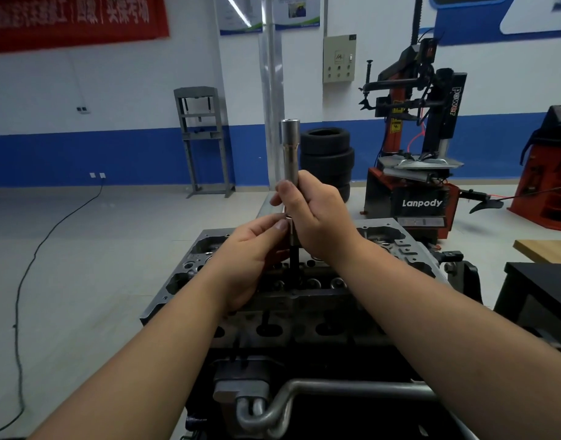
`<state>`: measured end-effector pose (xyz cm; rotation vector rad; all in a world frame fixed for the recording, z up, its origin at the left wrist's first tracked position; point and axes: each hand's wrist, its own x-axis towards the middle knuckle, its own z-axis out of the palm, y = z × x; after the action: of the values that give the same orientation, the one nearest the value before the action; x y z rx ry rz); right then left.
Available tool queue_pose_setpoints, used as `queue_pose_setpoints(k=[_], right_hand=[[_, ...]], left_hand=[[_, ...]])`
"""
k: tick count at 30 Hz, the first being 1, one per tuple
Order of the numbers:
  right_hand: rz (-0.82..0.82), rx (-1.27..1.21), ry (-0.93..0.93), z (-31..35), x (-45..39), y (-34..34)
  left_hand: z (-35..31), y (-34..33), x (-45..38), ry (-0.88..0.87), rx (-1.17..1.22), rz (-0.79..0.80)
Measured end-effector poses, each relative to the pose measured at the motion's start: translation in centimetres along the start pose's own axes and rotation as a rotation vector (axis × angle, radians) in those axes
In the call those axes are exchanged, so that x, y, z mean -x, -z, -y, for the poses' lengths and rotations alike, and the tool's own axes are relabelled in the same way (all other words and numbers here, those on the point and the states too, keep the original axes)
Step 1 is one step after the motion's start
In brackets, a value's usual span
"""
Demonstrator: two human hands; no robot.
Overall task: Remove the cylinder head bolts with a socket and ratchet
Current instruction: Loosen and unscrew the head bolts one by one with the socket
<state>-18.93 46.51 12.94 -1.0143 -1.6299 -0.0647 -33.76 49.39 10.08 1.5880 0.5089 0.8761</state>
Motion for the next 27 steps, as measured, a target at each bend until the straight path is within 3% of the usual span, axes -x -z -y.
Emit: queue_pose_setpoints(k=[7,14,21,27], right_hand=[[-0.037,0.042,0.108,0.06,-0.01,-0.03],[-0.002,0.022,0.029,-0.18,-0.08,-0.19],[-0.011,0.102,0.125,-0.06,-0.01,-0.01],[-0.043,0.094,0.09,-0.04,-0.07,0.07]], left_hand=[[0.05,-0.04,0.11,-0.045,-0.008,-0.086],[-0.03,-0.1,0.03,-0.003,0.005,0.003],[0.43,0.03,-0.03,-0.066,0.01,-0.106],[0.19,0.05,-0.13,-0.006,0.045,-0.016]])
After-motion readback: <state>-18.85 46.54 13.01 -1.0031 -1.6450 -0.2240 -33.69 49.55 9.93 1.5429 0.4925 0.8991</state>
